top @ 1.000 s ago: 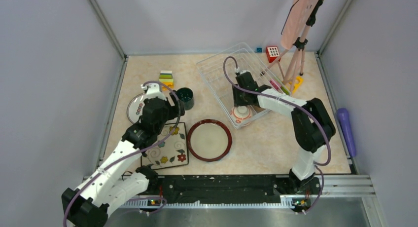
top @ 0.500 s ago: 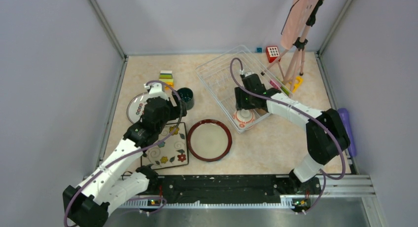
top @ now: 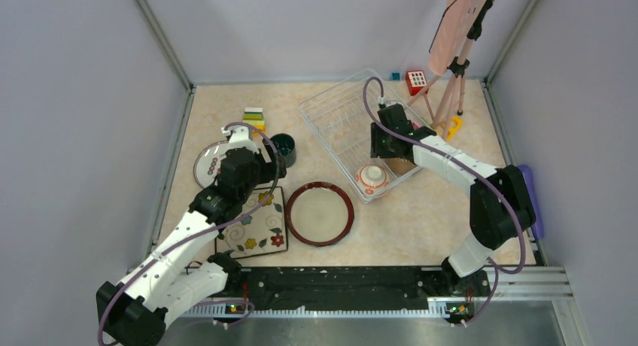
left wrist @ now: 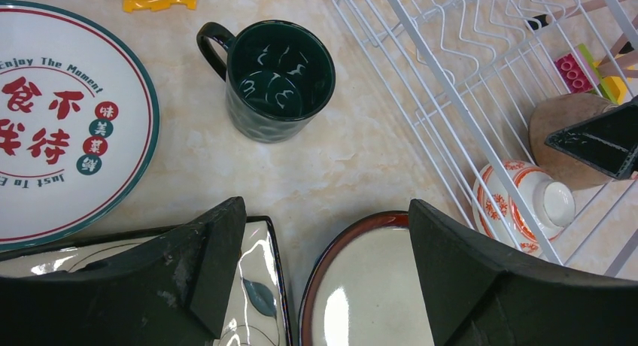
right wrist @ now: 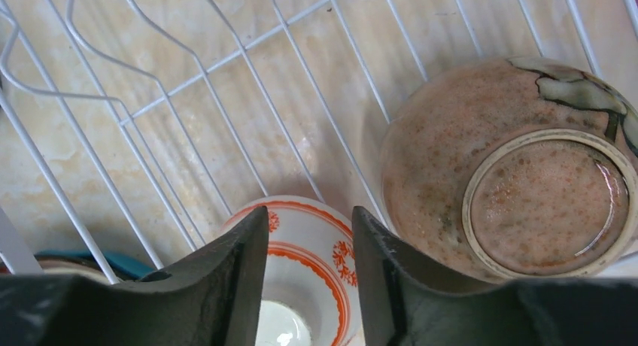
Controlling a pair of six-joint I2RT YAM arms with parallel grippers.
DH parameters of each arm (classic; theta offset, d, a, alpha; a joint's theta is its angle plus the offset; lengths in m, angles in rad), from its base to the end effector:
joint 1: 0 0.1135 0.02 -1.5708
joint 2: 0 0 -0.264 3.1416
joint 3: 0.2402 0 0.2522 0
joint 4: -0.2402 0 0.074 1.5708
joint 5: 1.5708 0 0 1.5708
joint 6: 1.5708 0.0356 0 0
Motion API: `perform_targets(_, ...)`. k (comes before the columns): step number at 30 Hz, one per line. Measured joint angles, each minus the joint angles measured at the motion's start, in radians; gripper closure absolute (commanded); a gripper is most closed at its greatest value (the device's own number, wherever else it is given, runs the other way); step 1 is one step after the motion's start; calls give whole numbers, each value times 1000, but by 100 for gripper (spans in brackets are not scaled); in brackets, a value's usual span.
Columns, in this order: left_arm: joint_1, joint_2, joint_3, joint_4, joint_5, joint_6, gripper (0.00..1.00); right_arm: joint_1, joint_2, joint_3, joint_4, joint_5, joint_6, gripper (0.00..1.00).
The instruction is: Load the mixed dishes into the dish rack
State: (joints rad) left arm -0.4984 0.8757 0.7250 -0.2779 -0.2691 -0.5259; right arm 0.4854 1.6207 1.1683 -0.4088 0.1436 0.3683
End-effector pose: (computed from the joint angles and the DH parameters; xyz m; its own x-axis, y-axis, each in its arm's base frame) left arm 0.1807 -0.0876 0.2938 -0.4404 -0.3113 -0.8421 0.0316 0.9320 -0.3610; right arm 0.3127 0.1592 0.2412 -0.7626 0.0006 -0.6469 -0.1123 0.9847 0.1333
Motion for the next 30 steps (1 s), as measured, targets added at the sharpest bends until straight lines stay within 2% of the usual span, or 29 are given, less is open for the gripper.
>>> perform_targets(5, 0, 0, 0, 2, 3, 0, 16, 0, 23, 8, -13, 26, -4, 62)
perform_targets(11, 0, 0, 0, 2, 3, 1, 15, -6, 27, 2, -46, 60, -21, 58)
perform_targets(13, 0, 0, 0, 2, 3, 1, 15, -10, 27, -11, -51, 65, -26, 47)
perform_targets(14, 0, 0, 0, 2, 3, 1, 15, -12, 27, -20, -55, 66, -27, 36)
perform_targets(15, 0, 0, 0, 2, 3, 1, 15, -14, 27, -29, -56, 60, -26, 28)
perform_targets(18, 0, 0, 0, 2, 3, 1, 15, -16, 27, -42, -49, 52, -22, 17)
perform_targets(23, 0, -1, 0, 2, 3, 1, 15, -18, 27, -43, -44, 42, -19, 18)
perform_targets(27, 0, -1, 0, 2, 3, 1, 15, -19, 23, -43, -48, 41, -20, 28)
perform_targets(30, 0, -1, 0, 2, 3, 1, 15, -24, 10, -43, -64, 39, -21, 30)
